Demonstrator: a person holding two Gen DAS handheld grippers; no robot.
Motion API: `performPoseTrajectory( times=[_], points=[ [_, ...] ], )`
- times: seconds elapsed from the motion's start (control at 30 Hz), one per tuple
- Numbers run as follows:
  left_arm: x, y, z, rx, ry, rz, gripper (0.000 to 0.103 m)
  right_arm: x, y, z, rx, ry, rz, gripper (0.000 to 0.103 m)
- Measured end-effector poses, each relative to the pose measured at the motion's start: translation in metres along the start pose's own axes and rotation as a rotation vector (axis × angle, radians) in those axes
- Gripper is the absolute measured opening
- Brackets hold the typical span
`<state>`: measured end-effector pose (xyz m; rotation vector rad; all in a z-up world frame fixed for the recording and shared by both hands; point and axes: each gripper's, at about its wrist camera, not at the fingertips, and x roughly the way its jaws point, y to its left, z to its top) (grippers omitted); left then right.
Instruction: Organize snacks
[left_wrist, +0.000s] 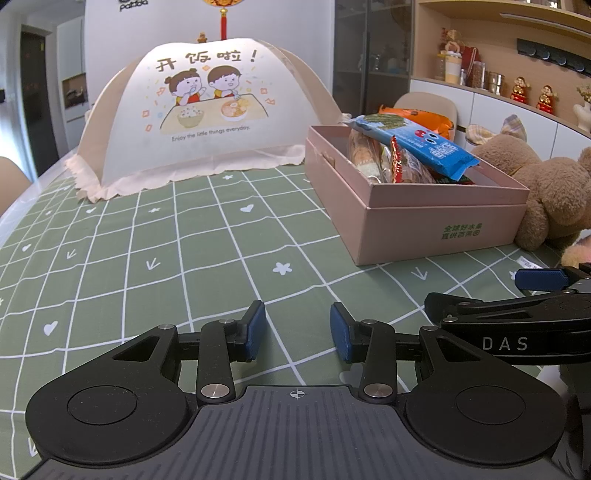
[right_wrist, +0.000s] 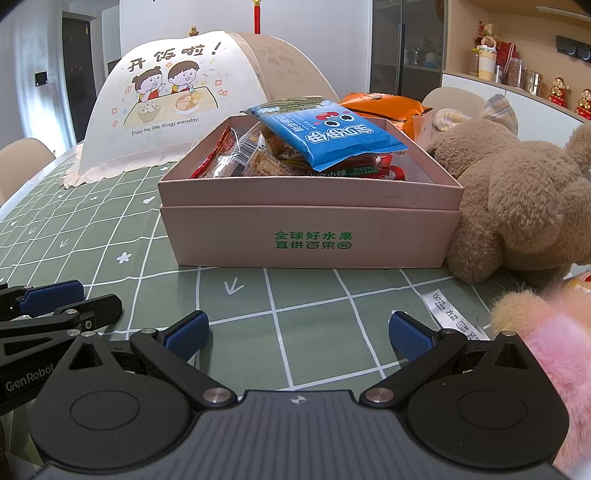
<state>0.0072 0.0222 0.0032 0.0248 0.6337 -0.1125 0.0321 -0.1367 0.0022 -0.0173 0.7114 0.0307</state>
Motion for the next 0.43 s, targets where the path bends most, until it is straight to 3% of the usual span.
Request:
performPoseTrajectory(
  times=[0.43],
  points=[
    [-0.0003, 0.0014, -0.0002, -0.01, -0.001, -0.009, 0.043, 0.0, -0.0003, 0.0002, 0.0, 0.0, 0.001, 0.103]
  ],
)
